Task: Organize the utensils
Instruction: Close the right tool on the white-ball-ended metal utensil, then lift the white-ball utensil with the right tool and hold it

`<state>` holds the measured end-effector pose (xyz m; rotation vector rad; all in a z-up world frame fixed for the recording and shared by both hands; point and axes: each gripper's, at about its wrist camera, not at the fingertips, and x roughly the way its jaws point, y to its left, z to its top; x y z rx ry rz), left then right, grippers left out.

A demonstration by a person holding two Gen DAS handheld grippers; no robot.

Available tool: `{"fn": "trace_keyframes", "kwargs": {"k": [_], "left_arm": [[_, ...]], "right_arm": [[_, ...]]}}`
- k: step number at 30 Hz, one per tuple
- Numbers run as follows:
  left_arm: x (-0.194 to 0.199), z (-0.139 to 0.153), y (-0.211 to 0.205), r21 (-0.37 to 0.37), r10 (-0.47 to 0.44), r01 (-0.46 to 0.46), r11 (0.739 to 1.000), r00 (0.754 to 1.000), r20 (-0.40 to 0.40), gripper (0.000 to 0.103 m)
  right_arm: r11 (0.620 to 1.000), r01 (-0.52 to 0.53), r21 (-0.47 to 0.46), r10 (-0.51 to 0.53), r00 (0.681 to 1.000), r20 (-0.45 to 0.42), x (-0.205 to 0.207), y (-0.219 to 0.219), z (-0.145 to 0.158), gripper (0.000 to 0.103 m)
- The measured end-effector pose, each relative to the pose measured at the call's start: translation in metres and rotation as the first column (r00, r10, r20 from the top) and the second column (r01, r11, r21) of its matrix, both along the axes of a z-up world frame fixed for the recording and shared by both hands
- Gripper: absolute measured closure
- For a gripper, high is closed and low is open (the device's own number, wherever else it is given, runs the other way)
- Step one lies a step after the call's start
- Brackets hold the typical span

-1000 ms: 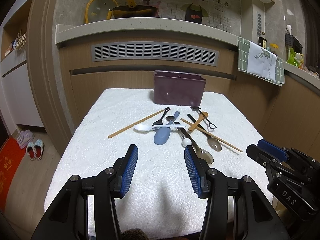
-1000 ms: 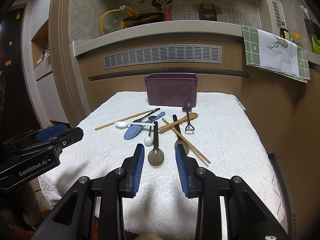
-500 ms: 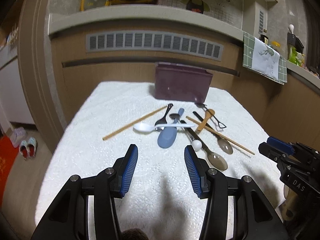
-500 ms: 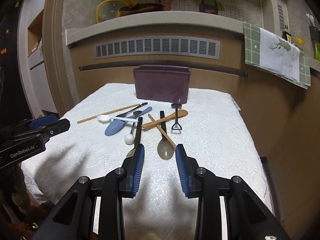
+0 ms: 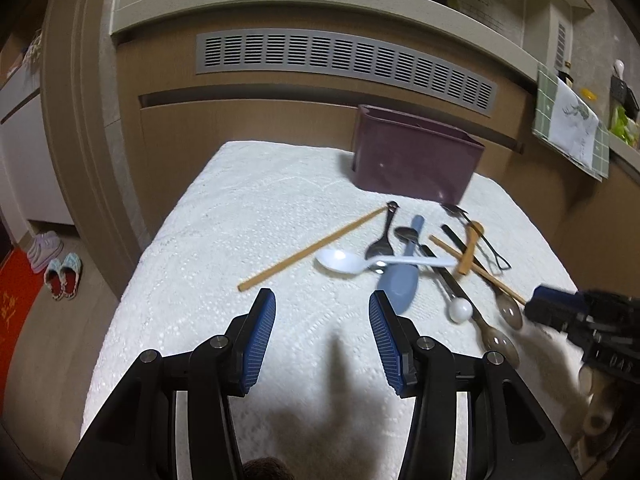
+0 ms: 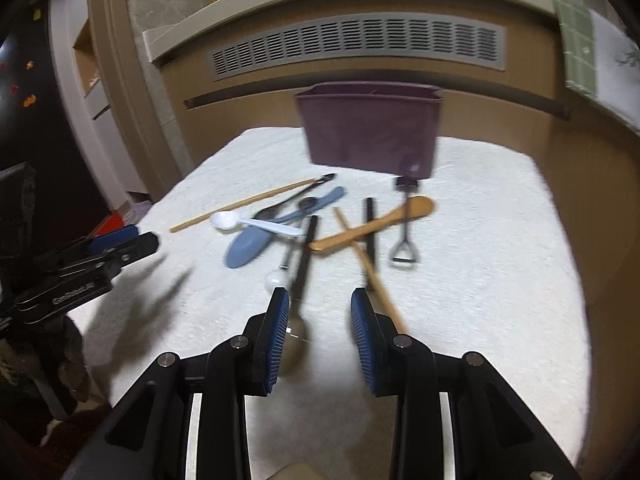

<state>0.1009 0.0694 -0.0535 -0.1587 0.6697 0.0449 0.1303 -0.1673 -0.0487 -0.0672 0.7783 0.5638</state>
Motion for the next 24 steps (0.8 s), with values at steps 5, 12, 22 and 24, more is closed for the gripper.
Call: {"fn": "trace_keyframes", "kwargs": {"k": [5,12,22,24], "left_arm": [[-0.003,0.0,0.02,-0.008,0.055,-0.055,0.998,0.998,0.012,0.053],[-0.006,-0.014,0.043,-0.024,0.084,-0.085,0.996,0.996,-0.031,0.053],[0.004,-0.016,0.028,-0.061,0.022,-0.025,0.998,0.999,-0.048,0.053],[0.008,-0.014,0.023,-0.062,0.008,-0.011,0.998,0.999,-0.049,0.053]], "right_arm": [[0.997,-0.068,-0.043,0.068,0.998,-0.02,0.013,0.046,-0.014,0.072],[0.97,-0.071,-0.231,0.067,0.997,-0.025,0.032,0.085,-0.034,0.079],[0.996,0.079,-0.032,-0.071,0.977,0.201,0.034,0.022,0.06,0.085],[0.992,0.123,0.004,-0.121,0.968,0.218,0.037,0.005,0.074,0.087]]}}
